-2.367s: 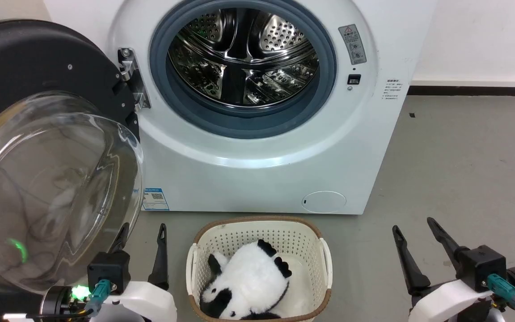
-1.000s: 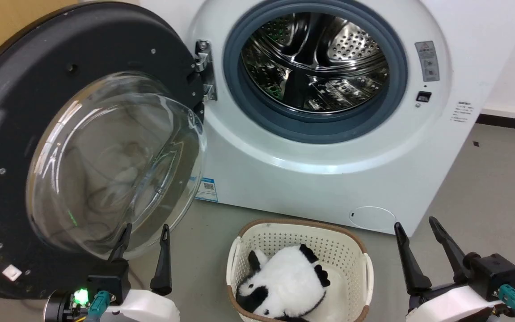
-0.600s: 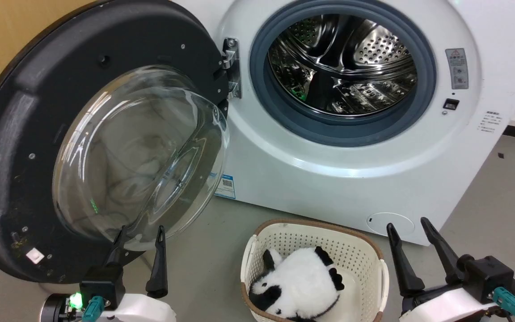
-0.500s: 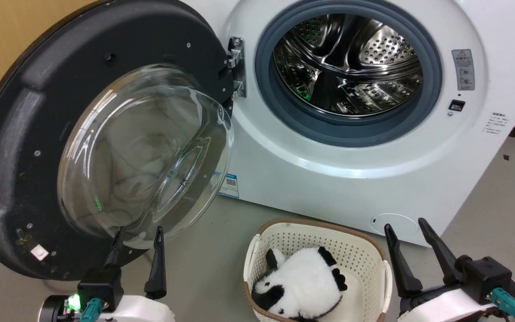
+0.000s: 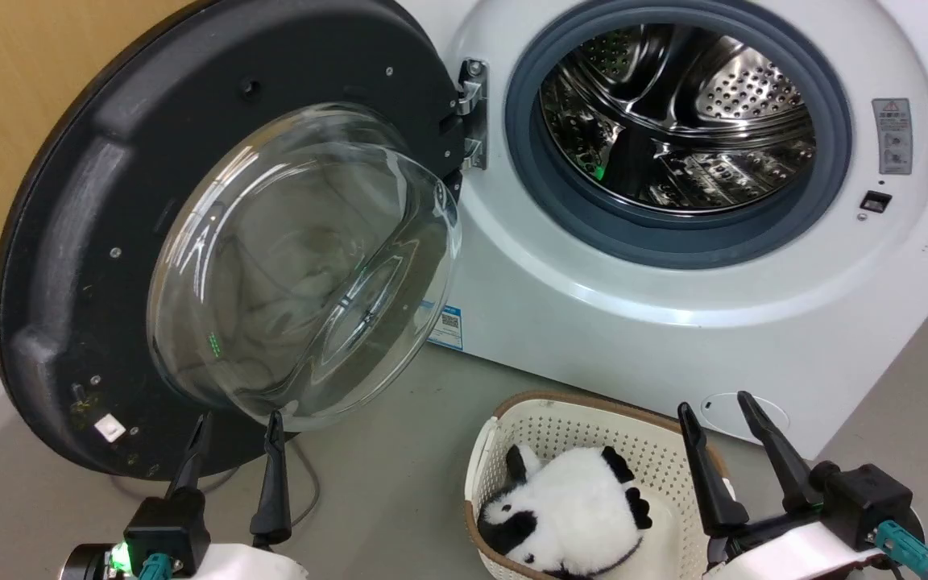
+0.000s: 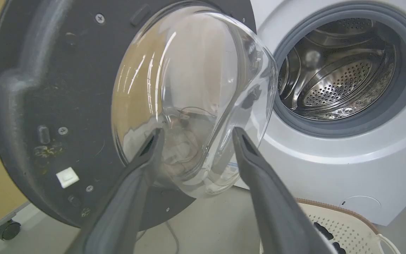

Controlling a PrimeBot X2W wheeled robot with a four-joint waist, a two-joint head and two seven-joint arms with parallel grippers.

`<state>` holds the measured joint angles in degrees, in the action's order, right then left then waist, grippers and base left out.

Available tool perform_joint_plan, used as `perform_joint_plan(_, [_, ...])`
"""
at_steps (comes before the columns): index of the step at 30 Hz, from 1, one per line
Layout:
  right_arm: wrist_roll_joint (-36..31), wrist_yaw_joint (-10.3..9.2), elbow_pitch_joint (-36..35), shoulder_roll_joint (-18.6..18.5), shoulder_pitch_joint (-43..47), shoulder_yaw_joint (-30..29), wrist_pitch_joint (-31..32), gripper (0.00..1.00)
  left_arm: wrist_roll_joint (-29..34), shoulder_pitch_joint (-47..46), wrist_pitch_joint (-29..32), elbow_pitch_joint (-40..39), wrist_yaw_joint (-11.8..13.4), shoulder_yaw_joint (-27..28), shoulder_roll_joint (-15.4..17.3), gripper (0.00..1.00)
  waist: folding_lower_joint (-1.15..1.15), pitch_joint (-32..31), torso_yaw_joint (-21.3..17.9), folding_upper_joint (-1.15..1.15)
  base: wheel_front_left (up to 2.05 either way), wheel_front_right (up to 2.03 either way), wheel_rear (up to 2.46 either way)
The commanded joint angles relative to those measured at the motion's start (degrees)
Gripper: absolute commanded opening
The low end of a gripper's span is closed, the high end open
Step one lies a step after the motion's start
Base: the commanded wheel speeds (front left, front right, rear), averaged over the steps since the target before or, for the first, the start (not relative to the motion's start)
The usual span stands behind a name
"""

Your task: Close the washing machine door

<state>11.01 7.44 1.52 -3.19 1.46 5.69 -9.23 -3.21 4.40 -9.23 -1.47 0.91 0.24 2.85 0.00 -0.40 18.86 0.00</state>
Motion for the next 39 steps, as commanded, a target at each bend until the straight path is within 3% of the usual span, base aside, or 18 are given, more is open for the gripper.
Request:
perform_joint_plan(1, [0.62,0.03,0.29,-0.15,-1.05,0.34,-0.63,1.00,-0.28,0.88,-0.60,-0.34,0.36,0.09,0.02,1.00,0.00,0.06,0.57,0.00,0.00,0.00,0.00])
perform_joint_plan(39, [6.12,0.04,1.47,-0.80,-1.85,3.91,-5.03,1.00,-2.20,3.11,-5.03,-1.99,1.46,0.65,0.03,1.00,0.00,0.19,9.49,0.00,0.00,0.00,0.00])
